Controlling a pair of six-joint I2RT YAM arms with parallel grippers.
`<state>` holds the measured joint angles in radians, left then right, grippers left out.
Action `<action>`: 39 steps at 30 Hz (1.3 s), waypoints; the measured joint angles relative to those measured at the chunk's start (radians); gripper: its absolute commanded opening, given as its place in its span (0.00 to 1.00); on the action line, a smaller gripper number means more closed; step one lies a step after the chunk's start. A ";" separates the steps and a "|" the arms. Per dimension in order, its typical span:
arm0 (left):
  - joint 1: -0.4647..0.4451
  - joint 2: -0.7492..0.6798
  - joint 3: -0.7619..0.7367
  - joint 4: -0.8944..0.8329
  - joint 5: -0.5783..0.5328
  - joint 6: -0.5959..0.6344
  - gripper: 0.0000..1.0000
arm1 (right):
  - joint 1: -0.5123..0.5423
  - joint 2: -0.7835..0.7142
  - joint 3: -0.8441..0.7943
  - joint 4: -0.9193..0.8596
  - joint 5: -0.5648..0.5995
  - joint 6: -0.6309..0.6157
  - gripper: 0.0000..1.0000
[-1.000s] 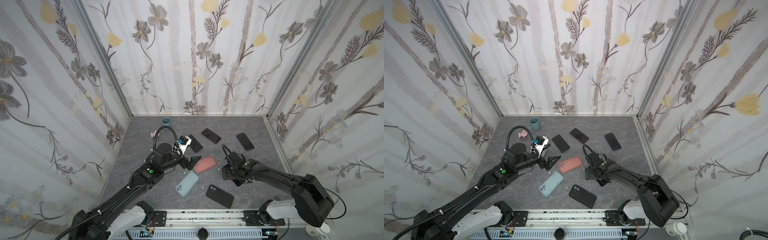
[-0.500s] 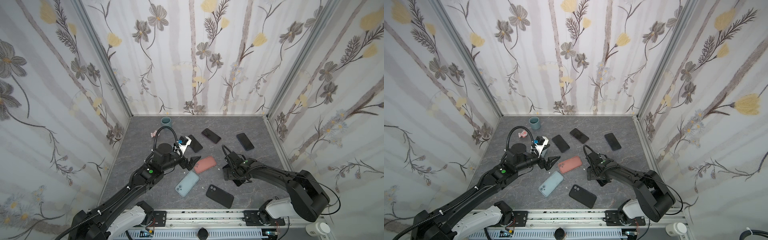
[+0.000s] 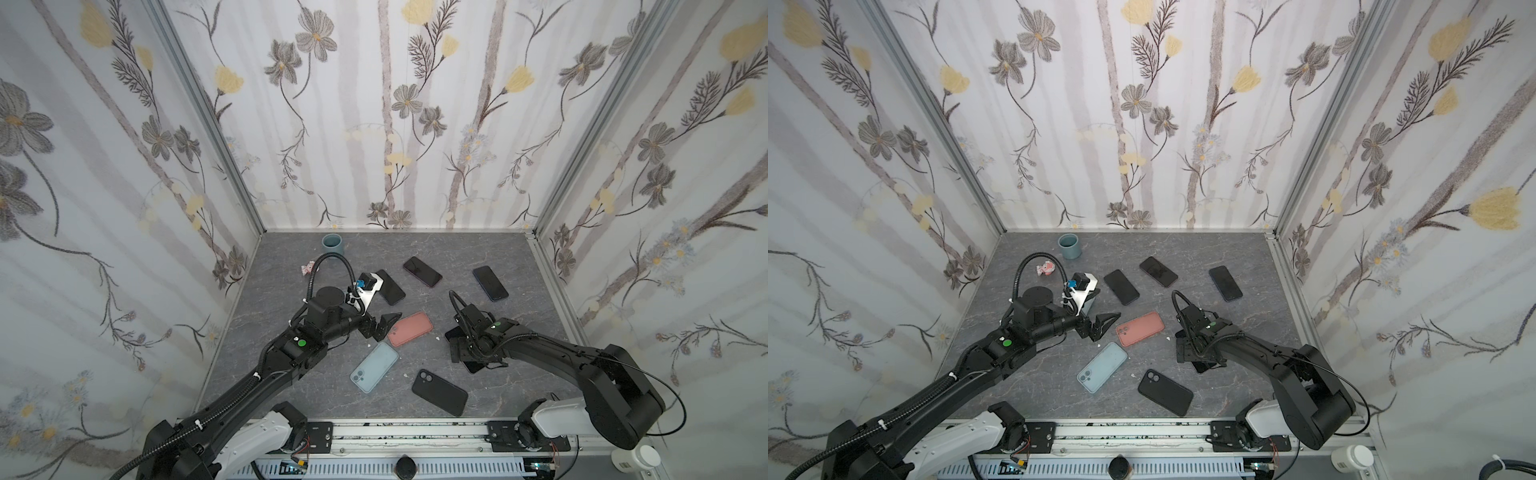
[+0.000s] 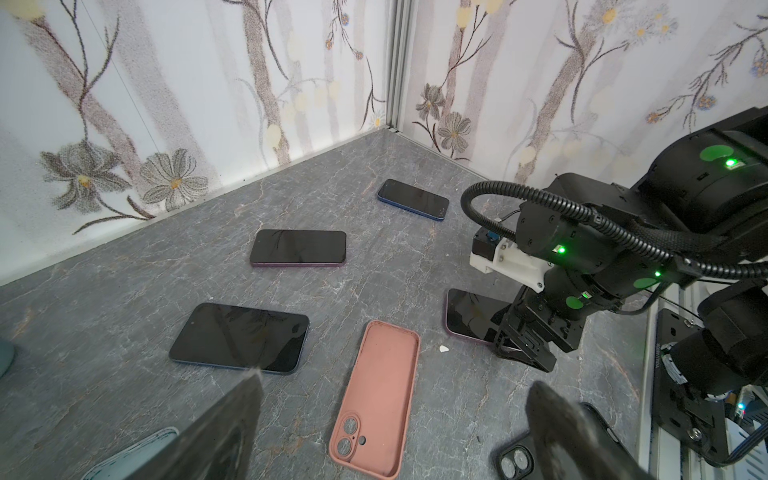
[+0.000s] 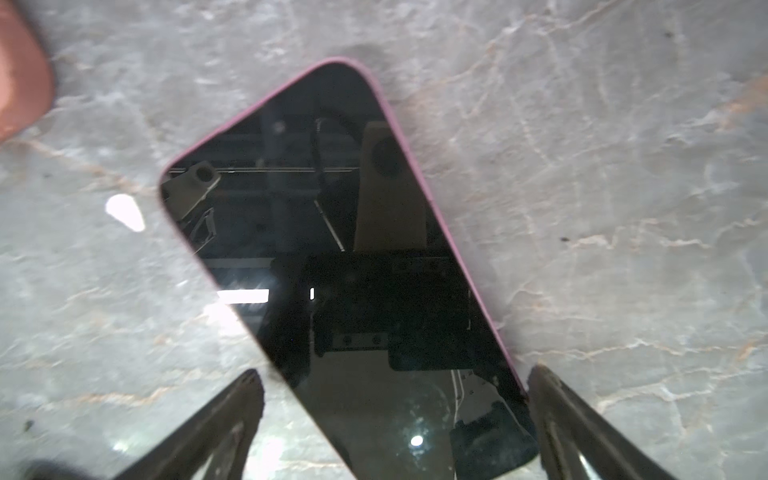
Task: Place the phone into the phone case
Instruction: 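Lower the right gripper and grasp the pink-edged phone's near end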
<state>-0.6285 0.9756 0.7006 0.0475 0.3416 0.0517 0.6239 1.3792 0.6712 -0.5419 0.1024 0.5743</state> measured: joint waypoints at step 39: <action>-0.001 -0.012 0.000 -0.016 -0.008 0.020 1.00 | 0.062 0.024 -0.011 0.027 0.004 0.001 0.64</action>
<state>-0.6296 0.9634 0.7006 0.0311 0.3332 0.0715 0.6861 1.4029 0.6601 -0.5152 0.1066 0.5751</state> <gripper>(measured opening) 0.996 0.708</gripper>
